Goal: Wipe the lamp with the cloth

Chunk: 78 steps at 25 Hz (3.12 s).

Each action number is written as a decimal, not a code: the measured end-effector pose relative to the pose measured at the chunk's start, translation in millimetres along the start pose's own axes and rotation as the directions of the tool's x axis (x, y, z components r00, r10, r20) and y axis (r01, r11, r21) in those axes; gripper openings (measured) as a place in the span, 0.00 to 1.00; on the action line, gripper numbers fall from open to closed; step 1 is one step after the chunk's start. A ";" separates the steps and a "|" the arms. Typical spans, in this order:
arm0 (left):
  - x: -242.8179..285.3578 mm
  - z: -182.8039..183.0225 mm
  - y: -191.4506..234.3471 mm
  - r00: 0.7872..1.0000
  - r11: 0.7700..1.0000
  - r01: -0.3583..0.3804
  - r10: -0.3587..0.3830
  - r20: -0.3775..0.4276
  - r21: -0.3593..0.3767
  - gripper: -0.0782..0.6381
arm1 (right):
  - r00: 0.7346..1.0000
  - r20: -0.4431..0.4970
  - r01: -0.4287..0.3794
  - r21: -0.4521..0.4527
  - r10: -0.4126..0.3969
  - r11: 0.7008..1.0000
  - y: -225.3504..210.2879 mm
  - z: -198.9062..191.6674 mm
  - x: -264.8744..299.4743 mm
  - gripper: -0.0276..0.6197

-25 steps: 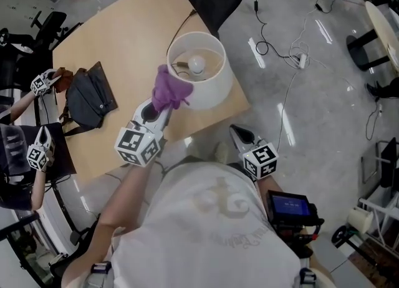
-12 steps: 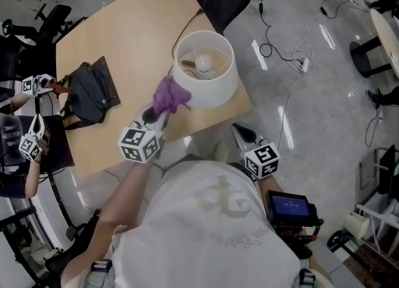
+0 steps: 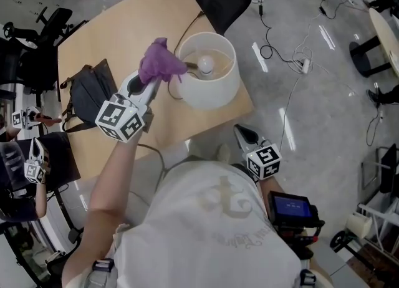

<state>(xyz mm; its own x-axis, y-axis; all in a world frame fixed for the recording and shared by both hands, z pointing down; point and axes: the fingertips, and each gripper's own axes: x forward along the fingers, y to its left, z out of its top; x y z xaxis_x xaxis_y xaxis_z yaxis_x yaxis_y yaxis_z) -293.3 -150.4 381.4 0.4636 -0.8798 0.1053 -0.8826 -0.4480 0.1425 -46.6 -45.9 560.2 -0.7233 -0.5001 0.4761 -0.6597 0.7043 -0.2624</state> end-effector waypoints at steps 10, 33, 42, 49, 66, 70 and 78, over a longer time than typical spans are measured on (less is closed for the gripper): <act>41.7 -35.8 1.3 0.993 0.992 0.062 -0.073 -0.088 -0.114 0.21 | 0.996 0.006 0.085 0.038 -0.085 0.996 -14.5 -11.8 -16.1 0.06; 41.0 -99.6 33.0 0.958 0.990 0.130 -0.140 -0.249 -0.057 0.21 | 0.970 0.036 0.239 0.069 -0.242 0.969 14.5 -18.4 -20.8 0.06; 73.4 -0.8 44.3 0.975 0.982 0.186 -0.185 -0.120 -0.001 0.21 | 0.963 0.059 0.258 0.086 -0.264 0.962 20.3 -17.1 -13.4 0.06; 101.0 -2.6 15.7 0.918 0.932 0.349 -0.361 -0.165 -0.098 0.21 | 0.958 0.053 0.276 0.107 -0.283 0.955 14.5 -19.5 -13.8 0.06; 141.5 -105.7 41.4 0.830 0.935 0.296 -0.353 -0.431 -0.195 0.22 | 0.942 0.028 0.328 0.145 -0.336 0.933 -22.1 -26.2 -35.2 0.06; 144.4 -99.3 48.6 0.852 0.947 0.262 -0.317 -0.417 -0.185 0.22 | 0.948 0.035 0.311 0.126 -0.318 0.942 -36.5 -17.4 -34.8 0.06; 150.5 20.2 24.4 0.877 0.905 0.370 -0.415 -0.241 -0.210 0.22 | 0.961 0.041 0.267 0.102 -0.273 0.958 -74.0 -3.0 -29.8 0.06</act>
<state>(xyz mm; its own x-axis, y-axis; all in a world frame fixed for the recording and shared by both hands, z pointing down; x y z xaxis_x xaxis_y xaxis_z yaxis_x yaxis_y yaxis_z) -246.7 -297.0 380.9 0.7918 -0.5476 0.2704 -0.6105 -0.6979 0.3745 24.4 -81.7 568.0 -0.5238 -0.6934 0.4948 -0.8463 0.4899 -0.2093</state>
